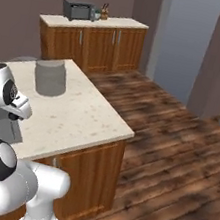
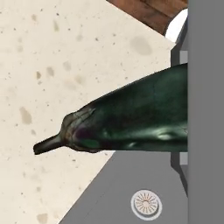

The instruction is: Turn on the sink faucet. Then move the eggplant from the counter to the sink. Turn off the sink. Move the vegetable from the sink to the pot next to the stove. Finally move the pot to the front right burner.

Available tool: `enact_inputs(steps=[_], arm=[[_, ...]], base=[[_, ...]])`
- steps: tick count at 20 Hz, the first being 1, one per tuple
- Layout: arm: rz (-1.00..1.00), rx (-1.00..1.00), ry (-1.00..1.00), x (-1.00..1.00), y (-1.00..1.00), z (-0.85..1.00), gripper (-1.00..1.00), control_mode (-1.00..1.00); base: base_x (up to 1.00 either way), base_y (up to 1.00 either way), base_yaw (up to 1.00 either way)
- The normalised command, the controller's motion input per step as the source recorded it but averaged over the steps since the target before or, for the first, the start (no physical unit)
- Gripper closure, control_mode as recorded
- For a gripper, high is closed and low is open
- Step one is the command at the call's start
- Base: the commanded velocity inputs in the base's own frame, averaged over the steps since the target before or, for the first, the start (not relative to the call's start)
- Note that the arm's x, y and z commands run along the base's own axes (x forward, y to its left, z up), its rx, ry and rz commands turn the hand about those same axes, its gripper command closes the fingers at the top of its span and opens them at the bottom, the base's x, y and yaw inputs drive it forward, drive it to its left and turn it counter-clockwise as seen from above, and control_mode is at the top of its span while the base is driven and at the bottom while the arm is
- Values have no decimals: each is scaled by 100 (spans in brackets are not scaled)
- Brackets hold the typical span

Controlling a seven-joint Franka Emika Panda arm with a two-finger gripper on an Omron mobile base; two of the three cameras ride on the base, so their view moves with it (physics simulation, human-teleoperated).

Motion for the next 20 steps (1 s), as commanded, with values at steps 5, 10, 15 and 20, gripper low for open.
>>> enact_inputs(steps=[5, 10, 15, 20], arm=[[0, 0, 0, 0, 0, 0, 100, 100], [0, 0, 0, 0, 0, 0, 100, 100], [0, 0, 0, 0, 0, 0, 100, 100], [0, 0, 0, 0, 0, 0, 100, 100]], base=[[0, -40, -62], [0, -46, -61], [0, -43, -59], [3, -39, -56]])
